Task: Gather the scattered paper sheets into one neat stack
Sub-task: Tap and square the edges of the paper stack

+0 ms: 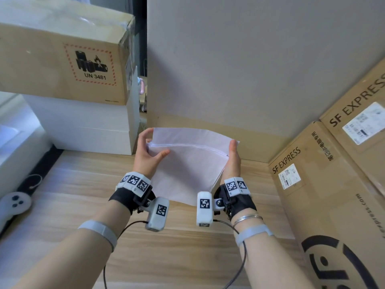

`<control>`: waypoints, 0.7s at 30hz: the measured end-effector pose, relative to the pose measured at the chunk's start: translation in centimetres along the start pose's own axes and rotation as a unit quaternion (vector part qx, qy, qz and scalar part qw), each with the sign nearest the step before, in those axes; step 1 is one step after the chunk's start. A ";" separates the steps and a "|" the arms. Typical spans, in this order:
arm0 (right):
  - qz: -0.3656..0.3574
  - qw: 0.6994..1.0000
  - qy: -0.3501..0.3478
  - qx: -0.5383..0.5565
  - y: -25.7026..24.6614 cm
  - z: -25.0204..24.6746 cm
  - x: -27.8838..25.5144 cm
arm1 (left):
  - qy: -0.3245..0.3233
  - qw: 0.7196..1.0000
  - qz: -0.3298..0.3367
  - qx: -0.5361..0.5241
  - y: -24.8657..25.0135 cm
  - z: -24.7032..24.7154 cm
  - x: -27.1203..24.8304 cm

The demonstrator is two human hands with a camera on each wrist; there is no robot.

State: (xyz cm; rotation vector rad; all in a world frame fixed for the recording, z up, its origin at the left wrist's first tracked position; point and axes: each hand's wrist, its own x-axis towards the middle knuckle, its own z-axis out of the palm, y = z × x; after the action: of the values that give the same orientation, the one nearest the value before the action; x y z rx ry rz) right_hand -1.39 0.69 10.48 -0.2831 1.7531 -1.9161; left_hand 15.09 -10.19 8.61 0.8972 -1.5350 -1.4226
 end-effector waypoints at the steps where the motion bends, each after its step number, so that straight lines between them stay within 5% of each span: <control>1: 0.010 1.000 0.009 0.000 0.0 -0.1 0.2 | -0.004 1.000 0.000 0.007 -0.2 -0.1 0.1; 21: -0.084 0.995 0.009 -0.061 0.2 -0.3 0.9 | -0.039 0.993 -0.106 -0.025 -3.0 -0.5 -0.5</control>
State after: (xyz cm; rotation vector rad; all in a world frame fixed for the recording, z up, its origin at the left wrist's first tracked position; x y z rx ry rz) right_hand -2.22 0.48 10.08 -0.4717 1.9155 -1.9337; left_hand 15.64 -10.23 5.58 1.0095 -1.4889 -1.6568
